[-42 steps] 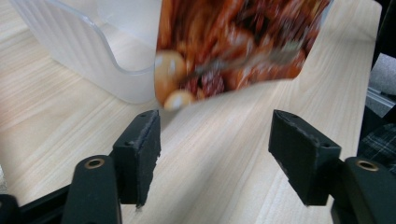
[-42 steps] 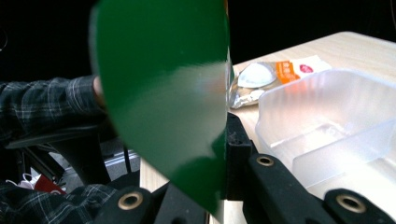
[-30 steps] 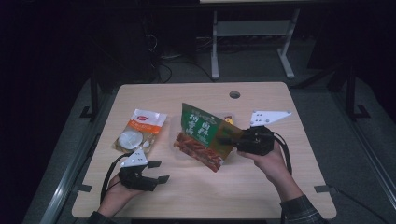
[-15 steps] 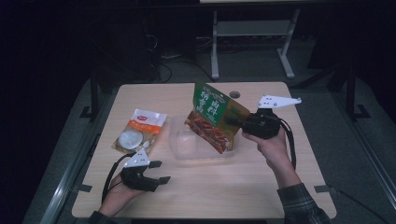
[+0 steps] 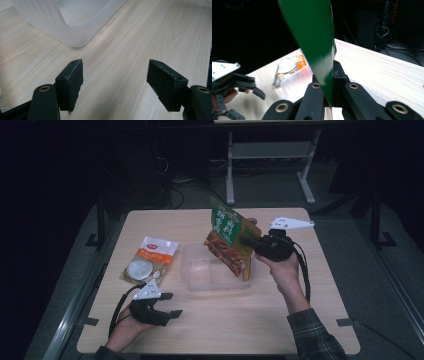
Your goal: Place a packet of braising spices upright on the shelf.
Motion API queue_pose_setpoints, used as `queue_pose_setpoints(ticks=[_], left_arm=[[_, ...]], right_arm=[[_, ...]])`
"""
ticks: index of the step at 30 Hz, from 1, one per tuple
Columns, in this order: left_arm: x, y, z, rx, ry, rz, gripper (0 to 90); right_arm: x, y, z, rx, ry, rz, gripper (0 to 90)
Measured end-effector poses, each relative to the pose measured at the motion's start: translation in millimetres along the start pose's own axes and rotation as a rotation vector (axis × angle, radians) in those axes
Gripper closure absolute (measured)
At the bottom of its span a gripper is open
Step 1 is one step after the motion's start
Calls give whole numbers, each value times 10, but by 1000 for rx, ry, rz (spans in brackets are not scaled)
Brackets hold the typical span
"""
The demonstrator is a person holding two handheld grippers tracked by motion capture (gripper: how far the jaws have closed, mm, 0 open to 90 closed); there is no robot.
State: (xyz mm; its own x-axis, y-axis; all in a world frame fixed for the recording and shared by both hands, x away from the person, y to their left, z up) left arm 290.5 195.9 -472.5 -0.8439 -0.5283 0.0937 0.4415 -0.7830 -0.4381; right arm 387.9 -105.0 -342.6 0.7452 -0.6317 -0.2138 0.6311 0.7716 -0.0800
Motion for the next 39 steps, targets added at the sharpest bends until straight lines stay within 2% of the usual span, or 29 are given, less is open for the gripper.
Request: queue_pose_setpoints(ticks=[7,19,26,39], left_arm=[[-2,2,-6,-6,5,-1,282],[-8,-4,-8,-10,9,2,276],[-2,2,-14,-14,6,0,274],[1,-2,-17,-21,5,-1,271]], right_arm=[[46,15,-52,-11,-6,-35,898],[47,41,-105,-30,-24,-86,898],[22,62,-138,-48,-34,-88,898],[14,188,-359,-108,-32,-69,897]])
Point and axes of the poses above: each handheld gripper's, and its own axes: y roughly forward along the jaws, z roughly out of its top, x roughly to its right, the point moved 6 cm from there along y, roughly forward along the jaws, and after that the axes turned 14 degrees about x, right-handed, at the moved point
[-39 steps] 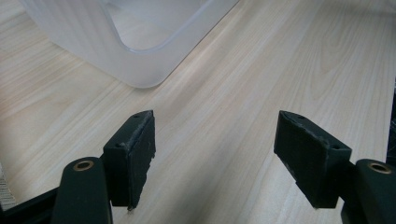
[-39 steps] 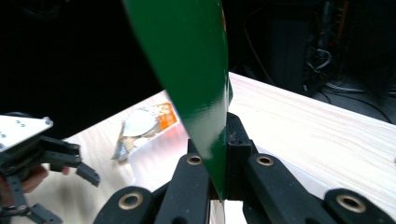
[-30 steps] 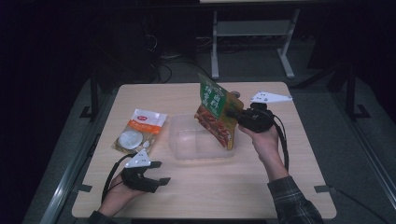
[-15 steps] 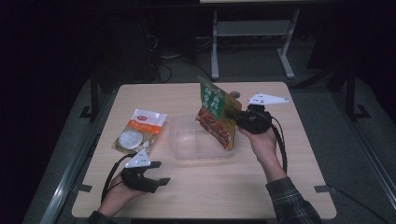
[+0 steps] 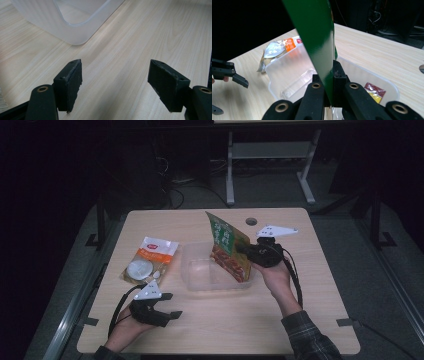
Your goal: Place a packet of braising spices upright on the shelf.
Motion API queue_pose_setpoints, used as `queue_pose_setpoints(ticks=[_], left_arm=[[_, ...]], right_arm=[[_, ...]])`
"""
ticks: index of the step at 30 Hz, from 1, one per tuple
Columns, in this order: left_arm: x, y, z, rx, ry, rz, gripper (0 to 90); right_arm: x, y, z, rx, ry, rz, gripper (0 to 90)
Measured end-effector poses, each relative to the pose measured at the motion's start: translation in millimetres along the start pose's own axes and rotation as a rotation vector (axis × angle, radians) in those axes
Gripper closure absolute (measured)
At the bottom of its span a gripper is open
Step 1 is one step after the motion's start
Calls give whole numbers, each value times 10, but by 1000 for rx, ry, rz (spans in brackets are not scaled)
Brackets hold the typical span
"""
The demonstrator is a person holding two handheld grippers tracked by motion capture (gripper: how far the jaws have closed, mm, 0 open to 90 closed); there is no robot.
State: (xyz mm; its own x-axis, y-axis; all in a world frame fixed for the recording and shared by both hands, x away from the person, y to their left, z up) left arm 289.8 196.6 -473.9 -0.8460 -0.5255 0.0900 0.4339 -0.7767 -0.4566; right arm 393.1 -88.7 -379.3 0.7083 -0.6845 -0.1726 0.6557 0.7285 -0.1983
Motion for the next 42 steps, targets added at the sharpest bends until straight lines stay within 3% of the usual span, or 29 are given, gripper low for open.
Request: queue_pose_setpoints(ticks=[20,26,29,35,42], left_arm=[[-1,12,-15,-20,15,1,271],[-3,6,-16,-19,9,4,271],[-12,3,-15,-19,17,5,271],[-12,-1,-15,-20,15,6,271],[-22,-5,-18,-19,19,9,271]], right_arm=[[-20,-32,-134,-48,-1,26,881],[-39,-61,-123,-64,-4,24,717],[-44,-109,-107,-62,-34,3,563],[-73,-232,-154,-90,-67,12,460],[-106,-386,-220,-115,-91,36,416]])
Point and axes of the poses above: each handheld gripper's, and its own axes: y roughly forward along the jaws, z roughly out of its top, x roughly to its right, the point moved 6 cm from there along y, roughly forward along the jaws, and after that the axes turned 14 degrees about x, right-handed, at the moved point
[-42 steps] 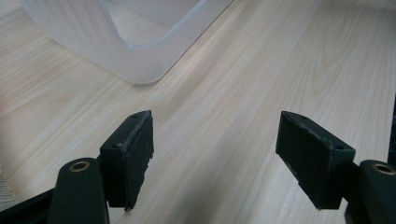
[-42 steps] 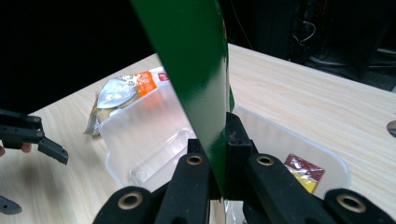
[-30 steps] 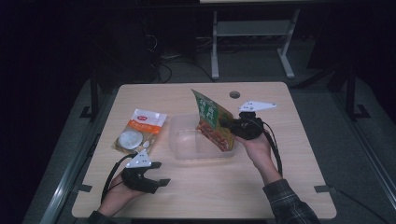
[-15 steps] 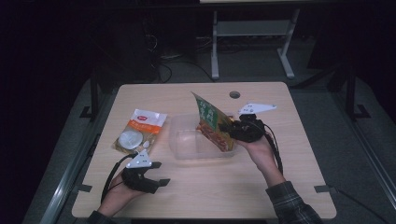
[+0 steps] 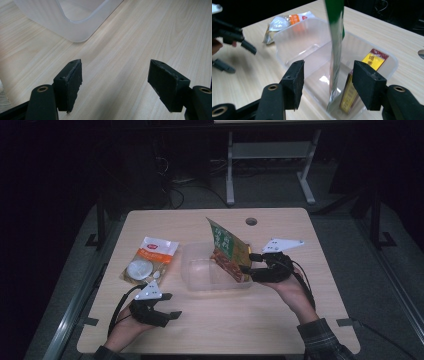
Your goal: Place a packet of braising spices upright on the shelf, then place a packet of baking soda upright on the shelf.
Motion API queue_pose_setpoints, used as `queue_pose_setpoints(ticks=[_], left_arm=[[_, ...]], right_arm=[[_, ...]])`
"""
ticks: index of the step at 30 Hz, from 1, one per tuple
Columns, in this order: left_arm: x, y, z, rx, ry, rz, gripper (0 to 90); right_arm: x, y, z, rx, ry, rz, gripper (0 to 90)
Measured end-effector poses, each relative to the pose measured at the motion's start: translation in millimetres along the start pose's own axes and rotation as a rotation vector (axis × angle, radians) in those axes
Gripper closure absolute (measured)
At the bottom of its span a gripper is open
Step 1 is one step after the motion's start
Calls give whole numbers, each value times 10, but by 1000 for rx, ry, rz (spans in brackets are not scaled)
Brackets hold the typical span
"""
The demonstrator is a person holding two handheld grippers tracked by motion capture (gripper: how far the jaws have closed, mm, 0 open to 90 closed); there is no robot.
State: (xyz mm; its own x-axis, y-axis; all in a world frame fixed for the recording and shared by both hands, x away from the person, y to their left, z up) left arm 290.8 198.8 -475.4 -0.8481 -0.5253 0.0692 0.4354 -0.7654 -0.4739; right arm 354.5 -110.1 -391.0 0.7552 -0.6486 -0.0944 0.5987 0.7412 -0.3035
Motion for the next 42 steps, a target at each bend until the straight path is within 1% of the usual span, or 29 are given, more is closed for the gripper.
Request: queue_pose_setpoints(ticks=[2,5,6,9,14,16,18,19,20,21,22,23,25,26,27,28,29,30,31,32,33,34,35,37,38,39,40,42], left_arm=[[1,2,-3,1,-9,2,271],[-2,3,-6,-1,-7,2,271],[-1,3,-7,-3,-6,2,271],[-3,1,-11,-10,-2,1,271],[-4,10,-24,-19,-3,4,271],[-11,7,-36,-31,-3,5,272],[-16,7,-38,-28,-8,7,272],[-16,7,-38,-28,-8,7,271],[-32,-4,-44,-38,3,7,272],[-32,-4,-44,-38,3,7,271],[-39,-10,-48,-44,1,12,271],[-43,-12,-49,-45,-1,14,271],[-59,-20,-49,-48,5,17,272],[-69,-31,-46,-48,-6,25,271],[-69,-31,-46,-48,-6,25,271],[-99,-50,-30,-41,-9,39,271],[-99,-50,-30,-41,-9,39,271],[-136,-71,-18,-36,-10,51,271],[-136,-71,-18,-36,-10,51,271],[-186,-98,-7,-44,-16,69,272],[-186,-98,-7,-44,-16,69,271],[-231,-118,3,-48,-27,93,271],[-258,-127,13,-47,-28,105,271],[-273,-135,22,-45,-35,111,271],[-353,-160,54,-46,-39,146,272],[-353,-160,54,-46,-39,146,272],[-425,-177,91,-36,-51,171,278],[-543,-192,141,-22,-65,214,299]], right_arm=[[-13,-40,-34,-8,-3,6,403],[-25,-68,-70,-12,-4,11,395],[-46,-97,-122,-25,-12,26,388],[-69,-113,-171,-32,-14,31,386],[-139,-152,-336,-61,-20,45,371],[-165,-165,-396,-71,-28,53,364],[-190,-176,-463,-85,-36,60,360],[-190,-176,-463,-85,-36,60,360],[-213,-190,-530,-106,-42,71,356],[-213,-190,-530,-106,-42,71,356],[-246,-199,-600,-122,-35,80,349],[-254,-199,-634,-124,-43,89,345],[-269,-203,-660,-133,-35,91,340],[-299,-212,-736,-147,-37,101,331],[-299,-212,-736,-147,-37,101,331],[-321,-221,-792,-159,-33,104,320],[-321,-221,-792,-159,-33,104,320],[-337,-232,-859,-173,-39,103,314],[-337,-232,-859,-173,-39,103,314],[-351,-241,-913,-186,-39,107,311],[-361,-245,-937,-194,-37,109,311],[-368,-248,-959,-199,-39,110,308],[-379,-251,-980,-204,-35,107,305],[-394,-259,-1012,-212,-36,110,303],[-404,-264,-1029,-216,-35,110,304],[-404,-264,-1029,-216,-35,110,304],[-409,-275,-1055,-222,-42,112,304],[-410,-282,-1062,-224,-38,107,304]])
Point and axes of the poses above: each handheld gripper's, and its own axes: y roughly forward along the jaws, z roughly out of its top, x roughly to its right, the point moved 6 cm from there along y, roughly forward along the jaws, and after that the axes turned 14 degrees about x, right-handed, at the moved point
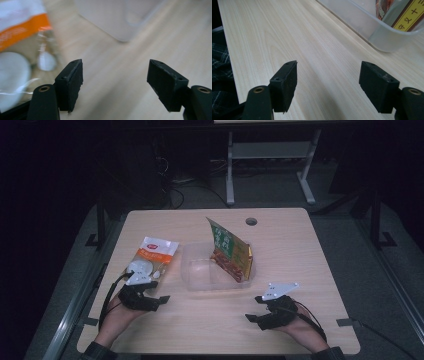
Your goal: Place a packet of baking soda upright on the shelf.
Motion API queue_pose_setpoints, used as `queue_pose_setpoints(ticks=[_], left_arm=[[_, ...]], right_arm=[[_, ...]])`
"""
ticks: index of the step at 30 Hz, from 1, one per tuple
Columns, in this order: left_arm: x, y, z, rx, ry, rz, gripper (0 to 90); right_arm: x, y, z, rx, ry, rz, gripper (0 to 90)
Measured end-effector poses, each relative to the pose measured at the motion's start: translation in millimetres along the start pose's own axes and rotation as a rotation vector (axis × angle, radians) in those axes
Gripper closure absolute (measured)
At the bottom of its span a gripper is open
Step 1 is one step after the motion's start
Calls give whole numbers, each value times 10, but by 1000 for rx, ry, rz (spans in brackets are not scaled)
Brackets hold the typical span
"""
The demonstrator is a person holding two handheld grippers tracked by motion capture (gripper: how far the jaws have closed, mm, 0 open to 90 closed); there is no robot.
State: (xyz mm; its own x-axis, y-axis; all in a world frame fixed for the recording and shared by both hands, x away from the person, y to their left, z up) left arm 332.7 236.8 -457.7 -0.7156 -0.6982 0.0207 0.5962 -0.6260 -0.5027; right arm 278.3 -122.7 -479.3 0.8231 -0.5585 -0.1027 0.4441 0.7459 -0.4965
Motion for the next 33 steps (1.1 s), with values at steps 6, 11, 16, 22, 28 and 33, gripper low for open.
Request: queue_pose_setpoints(ticks=[6,11,16,22,28,33], left_arm=[[-392,61,107,20,-68,103,550],[-705,137,99,-4,-90,186,827],[-936,247,-5,-51,-112,230,896],[-988,282,-115,-84,-123,224,899],[-932,201,-170,-97,-132,195,900],[-836,60,-250,-106,-146,164,900]], right_arm=[[-3,8,7,1,1,4,304],[1,8,12,5,0,8,305],[4,14,10,4,4,6,307],[17,0,24,14,3,-1,307],[20,-21,18,13,12,-3,307],[28,-23,13,13,12,-6,308]])
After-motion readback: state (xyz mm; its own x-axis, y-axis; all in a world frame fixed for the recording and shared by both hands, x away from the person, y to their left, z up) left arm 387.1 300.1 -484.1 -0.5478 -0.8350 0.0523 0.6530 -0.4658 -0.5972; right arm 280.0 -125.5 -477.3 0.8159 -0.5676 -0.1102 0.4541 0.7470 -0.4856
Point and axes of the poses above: each handheld gripper's, and its own axes: y roughly forward along the jaws, z roughly out of its top, x roughly to its right, the point moved 6 cm from there along y, roughly forward along the jaws, and after that the axes turned 14 degrees about x, right-handed, at the moved point
